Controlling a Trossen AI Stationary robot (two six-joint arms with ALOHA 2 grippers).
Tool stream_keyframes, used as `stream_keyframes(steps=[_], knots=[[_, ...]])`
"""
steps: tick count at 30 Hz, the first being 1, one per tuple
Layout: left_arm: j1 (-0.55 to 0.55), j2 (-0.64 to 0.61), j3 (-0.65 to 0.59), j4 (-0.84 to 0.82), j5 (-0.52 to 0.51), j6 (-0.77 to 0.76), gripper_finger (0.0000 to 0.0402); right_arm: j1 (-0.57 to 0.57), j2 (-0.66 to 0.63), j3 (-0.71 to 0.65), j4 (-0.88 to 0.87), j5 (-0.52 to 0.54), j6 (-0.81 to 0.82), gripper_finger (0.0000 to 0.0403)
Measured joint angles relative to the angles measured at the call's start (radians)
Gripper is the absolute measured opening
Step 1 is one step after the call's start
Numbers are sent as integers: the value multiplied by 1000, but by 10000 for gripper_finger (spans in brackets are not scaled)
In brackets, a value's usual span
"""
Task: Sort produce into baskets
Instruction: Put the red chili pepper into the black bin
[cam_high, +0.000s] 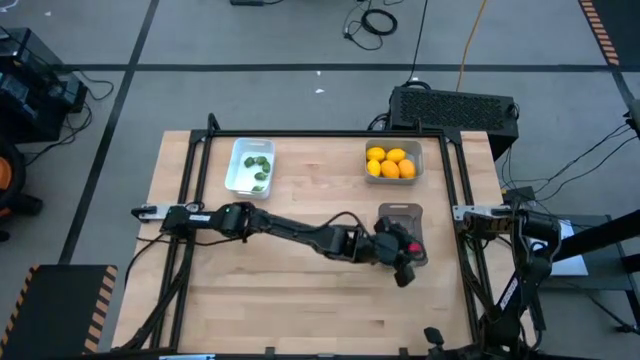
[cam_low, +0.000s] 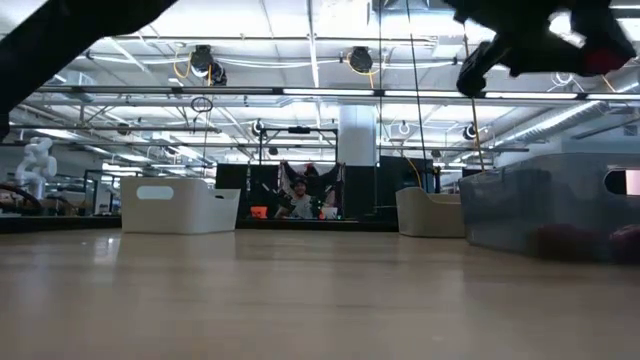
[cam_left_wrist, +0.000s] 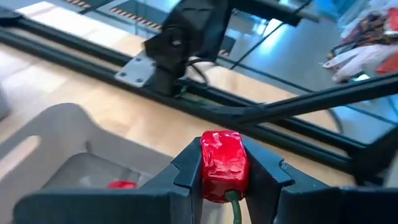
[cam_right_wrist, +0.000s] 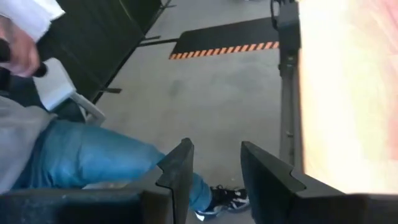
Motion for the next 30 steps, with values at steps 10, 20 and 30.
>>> stream_keyframes(steps=[10, 20, 30], knots=[[43, 0, -1, -125, 6, -2, 88, -5, 1, 0, 41, 61, -34, 125], [64, 0, -1, -231, 15, 7, 88, -80, -68, 0, -202, 226, 3, 125], [99, 0, -1, -304, 74, 122, 134, -208, -238, 0, -703, 193, 273, 125]])
